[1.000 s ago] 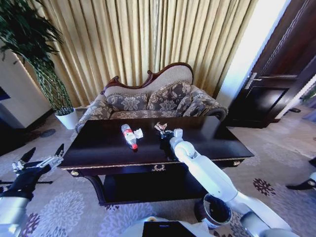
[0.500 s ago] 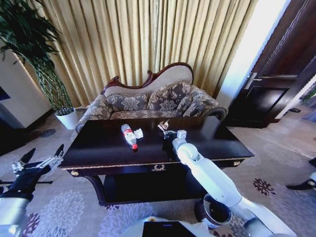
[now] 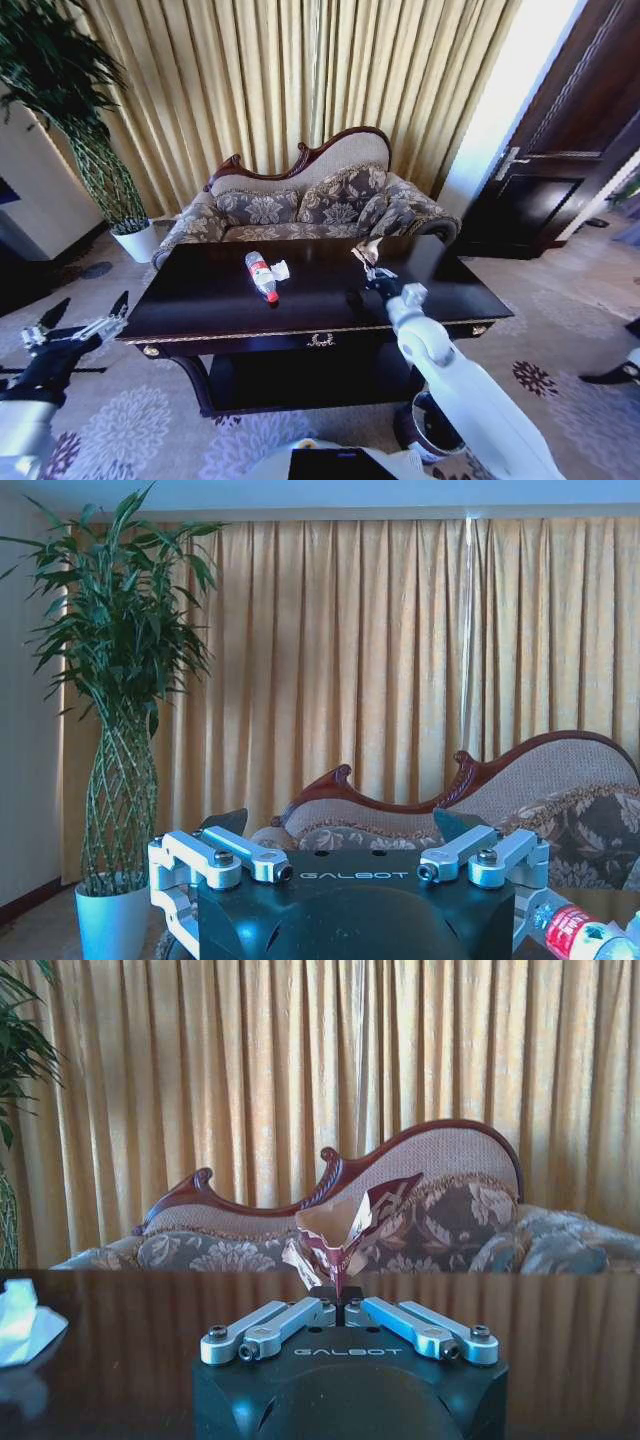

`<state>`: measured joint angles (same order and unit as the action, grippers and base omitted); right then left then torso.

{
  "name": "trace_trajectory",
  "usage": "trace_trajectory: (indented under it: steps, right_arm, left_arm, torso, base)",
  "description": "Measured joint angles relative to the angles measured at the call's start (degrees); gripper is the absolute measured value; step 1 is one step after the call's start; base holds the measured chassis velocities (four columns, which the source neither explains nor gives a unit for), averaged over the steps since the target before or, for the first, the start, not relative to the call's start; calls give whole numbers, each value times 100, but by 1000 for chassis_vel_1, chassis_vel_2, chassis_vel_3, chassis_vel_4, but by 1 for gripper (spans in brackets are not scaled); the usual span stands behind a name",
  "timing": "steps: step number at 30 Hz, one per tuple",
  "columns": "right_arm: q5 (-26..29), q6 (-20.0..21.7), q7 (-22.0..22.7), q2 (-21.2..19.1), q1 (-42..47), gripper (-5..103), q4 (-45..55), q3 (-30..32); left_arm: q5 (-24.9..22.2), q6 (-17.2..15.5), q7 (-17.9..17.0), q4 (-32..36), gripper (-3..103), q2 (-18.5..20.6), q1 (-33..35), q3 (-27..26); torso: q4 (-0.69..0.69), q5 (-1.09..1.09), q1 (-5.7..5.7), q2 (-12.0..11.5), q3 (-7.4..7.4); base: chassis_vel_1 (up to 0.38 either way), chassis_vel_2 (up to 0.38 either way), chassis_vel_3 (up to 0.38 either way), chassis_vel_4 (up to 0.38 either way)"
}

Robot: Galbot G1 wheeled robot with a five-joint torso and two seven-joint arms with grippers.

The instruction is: Move to the front of the table and place the trash on the table into the trash bin.

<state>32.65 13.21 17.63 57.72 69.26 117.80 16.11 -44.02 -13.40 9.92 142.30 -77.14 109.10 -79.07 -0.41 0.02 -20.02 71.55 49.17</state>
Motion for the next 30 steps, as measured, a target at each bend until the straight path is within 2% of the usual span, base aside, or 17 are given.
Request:
trace_trajectory:
  steps: [6, 14, 16, 19, 25, 30]
  right_arm:
    - [-139, -105, 50, 158, 669, 0, 444, 382]
    - [-179, -173, 57, 279, 1770, 0, 1338, 1189]
    - [-169, -173, 60, 276, 1885, 0, 1479, 1286]
    - [-156, -173, 130, 266, 2097, 0, 1778, 1509]
    - [-216, -173, 186, 314, 2249, 0, 1984, 1639]
    - [-308, -180, 188, 366, 2412, 0, 2021, 1759]
  left_arm:
    - [-141, -93, -15, -199, 100, 278, -179, -18]
    - [-179, -143, -14, -257, 100, 311, -160, 27]
    - [-170, -215, -15, -287, 100, 332, -163, 37]
    - [-105, -533, -42, -398, 100, 444, -198, 42]
    - [-62, -586, -67, -730, 100, 665, -345, 102]
    - [-61, -502, -68, -766, 100, 686, -355, 116]
  torso:
    - [0, -2, 0, 0, 0]
    - [-2, -2, 0, 0, 0]
    - [-2, -3, 0, 0, 0]
    - [-1, -2, 0, 0, 0]
    - [-1, -2, -2, -1, 1]
    - [-1, -2, -2, 0, 1]
  base:
    - [0, 0, 0, 0]
    - [0, 0, 0, 0]
    - [0, 0, 0, 0]
    - [0, 0, 0, 0]
    - [0, 0, 0, 0]
    - [0, 0, 0, 0]
